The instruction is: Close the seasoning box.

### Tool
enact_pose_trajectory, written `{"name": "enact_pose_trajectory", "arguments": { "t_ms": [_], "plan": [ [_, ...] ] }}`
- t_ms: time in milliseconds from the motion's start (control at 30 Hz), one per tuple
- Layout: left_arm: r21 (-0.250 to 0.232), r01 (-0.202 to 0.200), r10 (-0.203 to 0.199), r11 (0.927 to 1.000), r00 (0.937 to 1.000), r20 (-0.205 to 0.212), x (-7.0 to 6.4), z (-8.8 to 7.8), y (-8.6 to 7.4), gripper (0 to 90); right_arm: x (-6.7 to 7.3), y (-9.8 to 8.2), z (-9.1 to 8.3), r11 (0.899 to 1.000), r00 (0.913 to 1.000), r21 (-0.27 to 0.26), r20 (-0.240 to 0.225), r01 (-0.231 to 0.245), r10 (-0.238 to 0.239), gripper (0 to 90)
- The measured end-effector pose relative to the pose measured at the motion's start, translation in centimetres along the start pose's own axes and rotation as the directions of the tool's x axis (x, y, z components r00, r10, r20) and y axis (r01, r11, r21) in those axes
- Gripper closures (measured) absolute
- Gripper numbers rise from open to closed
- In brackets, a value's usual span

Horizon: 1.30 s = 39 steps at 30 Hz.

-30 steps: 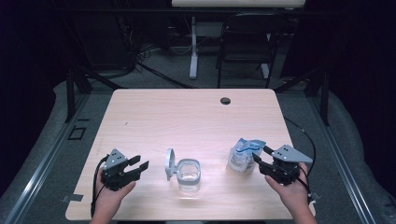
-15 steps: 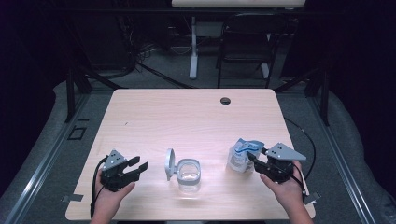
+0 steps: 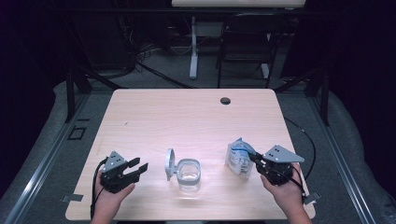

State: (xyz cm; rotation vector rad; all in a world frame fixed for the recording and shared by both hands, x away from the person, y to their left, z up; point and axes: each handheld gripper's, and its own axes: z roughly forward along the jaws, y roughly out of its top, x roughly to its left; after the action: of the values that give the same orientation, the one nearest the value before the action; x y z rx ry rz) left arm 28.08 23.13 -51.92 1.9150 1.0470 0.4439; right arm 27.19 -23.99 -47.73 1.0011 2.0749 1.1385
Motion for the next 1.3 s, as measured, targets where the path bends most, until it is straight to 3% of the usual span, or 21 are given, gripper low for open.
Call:
{"name": "enact_pose_trajectory", "arguments": {
  "t_ms": [200, 767, 1300],
  "plan": [
    [-0.003, 0.003, -0.003, 1.0000, 1.0000, -0.004, 0.1, 0.0, 0.0, 56.9, 0.4, -0.1, -0.4, 1.000, 0.9998, 0.007, -0.013, 0.018, -0.018, 90.0],
    [-0.009, 0.000, -0.001, 1.0000, 1.0000, -0.007, -0.2, 0.0, 0.2, 57.2, 1.1, -1.1, -1.7, 1.000, 1.0000, -0.014, -0.008, 0.000, 0.000, 88.7],
    [-0.014, 0.013, -0.014, 0.9998, 0.9999, -0.007, 0.0, -0.2, 0.1, 55.8, 1.3, -2.3, -0.8, 0.999, 0.9987, -0.008, -0.029, -0.041, 0.041, 69.3]
  ]
}}
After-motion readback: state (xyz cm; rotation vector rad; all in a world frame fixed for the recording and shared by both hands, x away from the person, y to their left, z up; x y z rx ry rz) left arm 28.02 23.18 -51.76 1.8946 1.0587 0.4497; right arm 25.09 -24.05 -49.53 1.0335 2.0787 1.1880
